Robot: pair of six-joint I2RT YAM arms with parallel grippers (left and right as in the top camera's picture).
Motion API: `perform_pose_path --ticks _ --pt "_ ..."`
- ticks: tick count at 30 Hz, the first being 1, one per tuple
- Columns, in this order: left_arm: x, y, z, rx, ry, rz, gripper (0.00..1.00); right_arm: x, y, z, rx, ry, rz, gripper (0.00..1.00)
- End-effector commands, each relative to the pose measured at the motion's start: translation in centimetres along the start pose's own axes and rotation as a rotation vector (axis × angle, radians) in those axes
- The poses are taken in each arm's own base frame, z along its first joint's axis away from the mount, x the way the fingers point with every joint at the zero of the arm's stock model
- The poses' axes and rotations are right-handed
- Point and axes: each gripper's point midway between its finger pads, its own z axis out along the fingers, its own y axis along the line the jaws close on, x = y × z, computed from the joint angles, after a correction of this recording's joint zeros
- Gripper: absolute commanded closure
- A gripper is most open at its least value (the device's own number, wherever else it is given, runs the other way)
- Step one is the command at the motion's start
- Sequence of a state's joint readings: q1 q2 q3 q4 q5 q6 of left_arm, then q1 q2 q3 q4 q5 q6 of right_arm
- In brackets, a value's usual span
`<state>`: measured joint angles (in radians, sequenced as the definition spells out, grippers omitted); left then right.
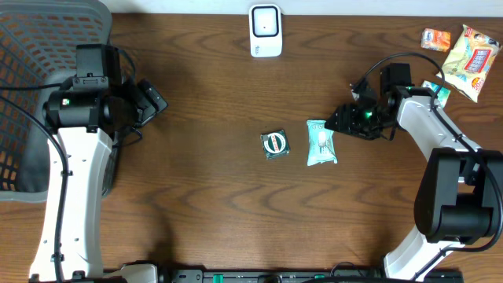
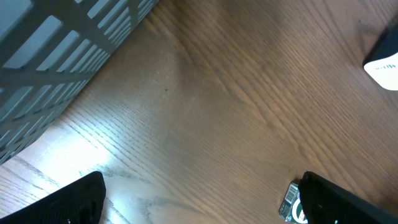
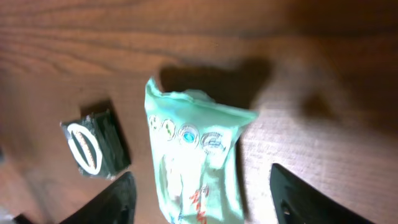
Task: Scan the item barcode
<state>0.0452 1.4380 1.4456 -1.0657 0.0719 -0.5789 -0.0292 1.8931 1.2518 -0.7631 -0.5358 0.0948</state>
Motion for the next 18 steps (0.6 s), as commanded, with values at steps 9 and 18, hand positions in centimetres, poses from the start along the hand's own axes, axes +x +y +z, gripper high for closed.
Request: perform_pose_path --ticks 9,18 --pt "-0.2 0.3 0.0 -0.013 -0.008 -0.005 0.02 2.4 -0.2 1.3 0.113 0.064 0.093 0.45" --pt "-0.2 0.3 0.0 -0.013 -0.008 -0.006 0.02 4.4 -1.3 4.5 0.231 0.044 0.168 0.51"
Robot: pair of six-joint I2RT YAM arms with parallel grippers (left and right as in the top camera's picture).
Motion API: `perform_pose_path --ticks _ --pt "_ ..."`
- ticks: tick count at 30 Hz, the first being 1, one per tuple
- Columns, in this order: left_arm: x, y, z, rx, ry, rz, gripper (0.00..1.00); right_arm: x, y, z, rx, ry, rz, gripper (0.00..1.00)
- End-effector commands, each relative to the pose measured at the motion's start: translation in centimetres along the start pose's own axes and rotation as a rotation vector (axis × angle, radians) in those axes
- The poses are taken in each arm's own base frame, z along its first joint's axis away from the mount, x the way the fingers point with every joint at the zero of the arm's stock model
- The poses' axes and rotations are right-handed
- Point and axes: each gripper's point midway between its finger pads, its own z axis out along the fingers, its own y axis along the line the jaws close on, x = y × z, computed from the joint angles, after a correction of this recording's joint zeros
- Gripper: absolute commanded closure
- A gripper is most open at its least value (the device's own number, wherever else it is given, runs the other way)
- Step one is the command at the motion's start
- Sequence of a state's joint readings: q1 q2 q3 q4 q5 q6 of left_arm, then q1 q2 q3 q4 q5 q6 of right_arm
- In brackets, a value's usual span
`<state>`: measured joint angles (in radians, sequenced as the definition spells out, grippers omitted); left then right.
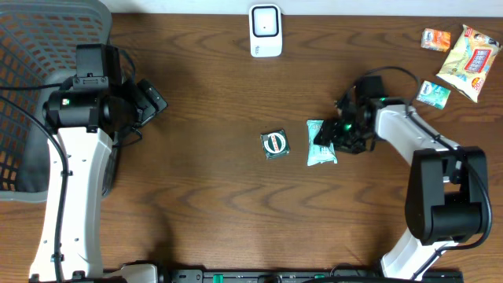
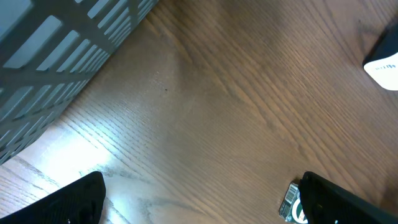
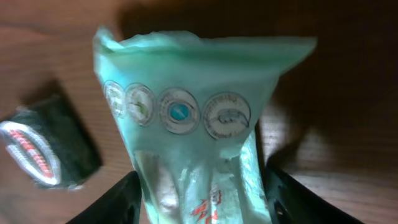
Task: Scan the item barcode
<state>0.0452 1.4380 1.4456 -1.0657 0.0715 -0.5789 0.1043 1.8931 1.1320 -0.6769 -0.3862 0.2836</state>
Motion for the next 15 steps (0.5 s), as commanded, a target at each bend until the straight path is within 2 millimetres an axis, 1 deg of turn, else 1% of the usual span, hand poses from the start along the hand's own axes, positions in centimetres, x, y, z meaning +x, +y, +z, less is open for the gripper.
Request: perform_pose_path --ticks 1,3,4,6,8,10,12,15 --pt "-0.2 0.3 0.0 -0.013 -0.008 -0.006 0.02 0.6 -1.3 0.9 0.086 -0.022 0.09 0.58" --pt "-0.2 0.3 0.0 -0.013 -0.007 -0.006 0.02 0.8 -1.1 1.4 0.079 -0.029 0.077 0.77" --pt "-0.2 0.3 0.0 -0.013 -0.007 -0.006 0.02 0.8 -1.1 1.4 0.078 -0.031 0.074 0.81" --pt "-0.2 0.3 0.0 -0.013 -0.008 -0.006 0.02 0.6 -0.5 1.5 0.054 -0.036 0.065 0.98" --pt "-0.2 0.3 0.0 -0.013 -0.007 -0.005 0.02 0.0 1.0 1.1 -0.013 -0.038 0.054 0.99" --pt "-0.2 0.3 0.0 -0.013 -0.008 -0.005 0.02 -1.0 2.5 0.5 -0.077 -0.056 0.036 0.99" --pt "-0.2 0.3 0.0 -0.012 -0.008 -0.006 0.02 -2.3 4.0 -0.5 -0.123 -0.083 0.016 0.99" --pt "-0.2 0.3 0.0 -0.013 -0.008 -0.006 0.02 -5.4 6.4 -2.9 -0.17 -0.162 -0.021 0.99"
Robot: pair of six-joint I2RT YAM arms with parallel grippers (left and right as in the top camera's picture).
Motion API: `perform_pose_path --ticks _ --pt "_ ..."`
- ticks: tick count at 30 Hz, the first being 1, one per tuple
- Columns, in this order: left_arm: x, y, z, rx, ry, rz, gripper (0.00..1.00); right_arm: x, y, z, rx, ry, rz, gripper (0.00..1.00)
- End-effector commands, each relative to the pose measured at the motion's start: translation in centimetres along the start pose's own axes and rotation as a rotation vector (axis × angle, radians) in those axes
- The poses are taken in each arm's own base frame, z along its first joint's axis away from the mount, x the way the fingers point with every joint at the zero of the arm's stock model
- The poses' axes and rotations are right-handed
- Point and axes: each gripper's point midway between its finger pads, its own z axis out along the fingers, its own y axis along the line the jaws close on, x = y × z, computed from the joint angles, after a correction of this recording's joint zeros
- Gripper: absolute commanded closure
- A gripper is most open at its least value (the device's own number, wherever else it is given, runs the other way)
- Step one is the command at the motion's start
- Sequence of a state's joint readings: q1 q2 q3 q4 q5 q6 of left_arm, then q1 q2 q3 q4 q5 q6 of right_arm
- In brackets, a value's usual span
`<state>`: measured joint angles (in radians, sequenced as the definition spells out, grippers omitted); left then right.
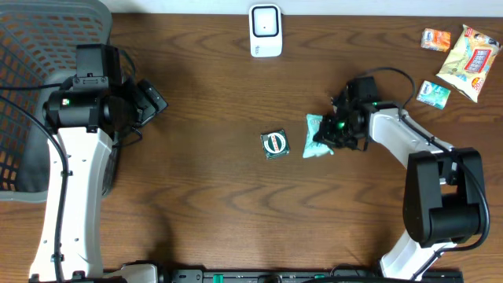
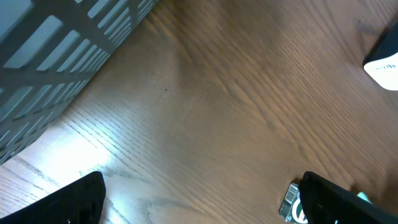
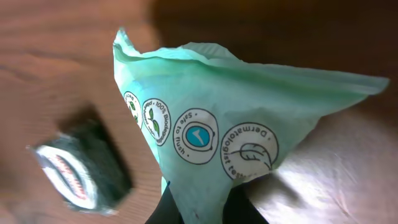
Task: Scan the item barcode
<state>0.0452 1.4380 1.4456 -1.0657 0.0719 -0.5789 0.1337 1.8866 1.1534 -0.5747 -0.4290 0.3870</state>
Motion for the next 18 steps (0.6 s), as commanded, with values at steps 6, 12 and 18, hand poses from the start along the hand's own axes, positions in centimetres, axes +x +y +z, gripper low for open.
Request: perform_pose_path --ticks 6,12,18 --pt "-0.2 0.3 0.0 -0.013 -0.008 -0.006 0.02 -10.2 10.4 -7.2 -0.204 -0.302 -0.098 0.99" --pt "-0.2 0.3 0.0 -0.013 -0.008 -0.006 0.02 -14.7 16.8 -10.5 -0.346 -0.45 -0.125 0.99" --pt "-0.2 0.3 0.0 -0.013 -0.008 -0.006 0.02 -18.5 21.7 -8.9 -0.422 -0.464 -0.182 0.99"
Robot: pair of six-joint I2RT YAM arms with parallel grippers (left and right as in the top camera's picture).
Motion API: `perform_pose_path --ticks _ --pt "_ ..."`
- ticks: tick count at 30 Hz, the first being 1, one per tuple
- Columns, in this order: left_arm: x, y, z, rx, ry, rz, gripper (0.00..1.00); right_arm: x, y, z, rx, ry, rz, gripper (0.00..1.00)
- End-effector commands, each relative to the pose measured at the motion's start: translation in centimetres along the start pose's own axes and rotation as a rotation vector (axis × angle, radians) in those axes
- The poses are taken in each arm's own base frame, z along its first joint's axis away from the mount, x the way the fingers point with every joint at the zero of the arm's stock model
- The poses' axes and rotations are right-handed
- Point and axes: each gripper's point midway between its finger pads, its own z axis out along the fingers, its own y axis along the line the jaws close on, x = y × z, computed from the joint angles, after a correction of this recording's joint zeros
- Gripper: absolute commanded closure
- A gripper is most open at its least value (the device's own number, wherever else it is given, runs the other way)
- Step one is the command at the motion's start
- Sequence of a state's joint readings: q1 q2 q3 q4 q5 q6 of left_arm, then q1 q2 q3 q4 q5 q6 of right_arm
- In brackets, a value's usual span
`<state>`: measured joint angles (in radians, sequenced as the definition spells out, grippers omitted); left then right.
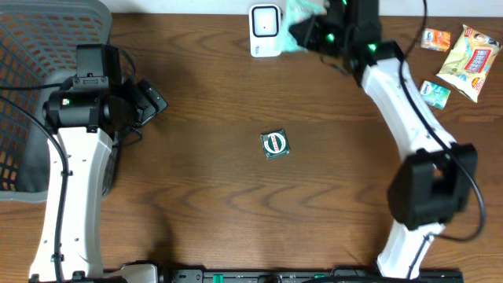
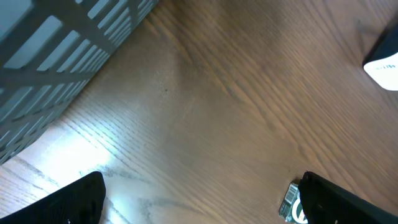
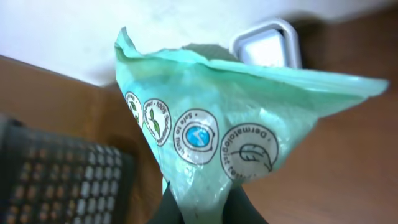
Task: Scan the item barcode
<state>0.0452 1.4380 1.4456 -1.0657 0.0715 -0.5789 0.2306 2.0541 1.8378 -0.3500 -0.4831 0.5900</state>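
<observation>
My right gripper (image 1: 310,30) is shut on a mint-green wipes packet (image 1: 302,17), held in the air at the table's far edge, just right of the white barcode scanner (image 1: 266,30). In the right wrist view the packet (image 3: 217,118) fills the middle, with the scanner (image 3: 266,45) behind its top edge. A small dark-green packet (image 1: 275,144) lies flat mid-table; its barcode edge (image 2: 290,200) shows beside my left gripper's finger. My left gripper (image 1: 149,101) hangs open over bare wood near the basket.
A grey mesh basket (image 1: 31,86) stands at the far left. Several snack packets (image 1: 464,51) lie at the far right corner. The right arm (image 1: 401,102) stretches from the near right up to the scanner.
My right gripper was shut on the green packet at table level right of the dark packet. Now it holds the packet raised beside the scanner at the back. The left arm has not moved.
My right gripper stood open just right of the green packet lying on the table. Then its fingers were around the packet's end, then shut on it with the packet lifted off one end. Now the packet is up by the scanner.
</observation>
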Motion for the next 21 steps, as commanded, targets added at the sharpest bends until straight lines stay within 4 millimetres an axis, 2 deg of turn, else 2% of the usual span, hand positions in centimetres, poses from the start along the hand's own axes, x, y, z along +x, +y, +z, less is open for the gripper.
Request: perform_pose_path --ticks 1,4,7,12,15,17,21 --pt "-0.2 0.3 0.0 -0.012 -0.007 -0.006 0.02 -0.3 0.2 3.8 -0.033 0.024 0.039 0.99" --pt "-0.2 0.3 0.0 -0.013 -0.008 -0.006 0.02 -1.5 -0.3 6.6 -0.057 0.013 0.081 0.99" --pt "-0.2 0.3 0.0 -0.013 -0.008 -0.006 0.02 -1.5 -1.2 9.3 -0.099 0.026 0.117 0.99" --pt "-0.2 0.3 0.0 -0.013 -0.008 -0.006 0.02 0.6 -3.7 13.1 -0.129 0.082 0.175 0.99" --pt "-0.2 0.3 0.0 -0.013 -0.008 -0.005 0.02 1.8 -5.3 14.1 -0.111 0.1 0.176 0.99" --pt "-0.2 0.3 0.0 -0.013 -0.008 -0.006 0.02 1.7 -5.8 14.1 -0.104 0.097 0.158 0.99" --pt "-0.2 0.3 0.0 -0.013 -0.007 -0.006 0.02 1.1 -5.6 13.7 -0.111 0.086 0.118 0.99"
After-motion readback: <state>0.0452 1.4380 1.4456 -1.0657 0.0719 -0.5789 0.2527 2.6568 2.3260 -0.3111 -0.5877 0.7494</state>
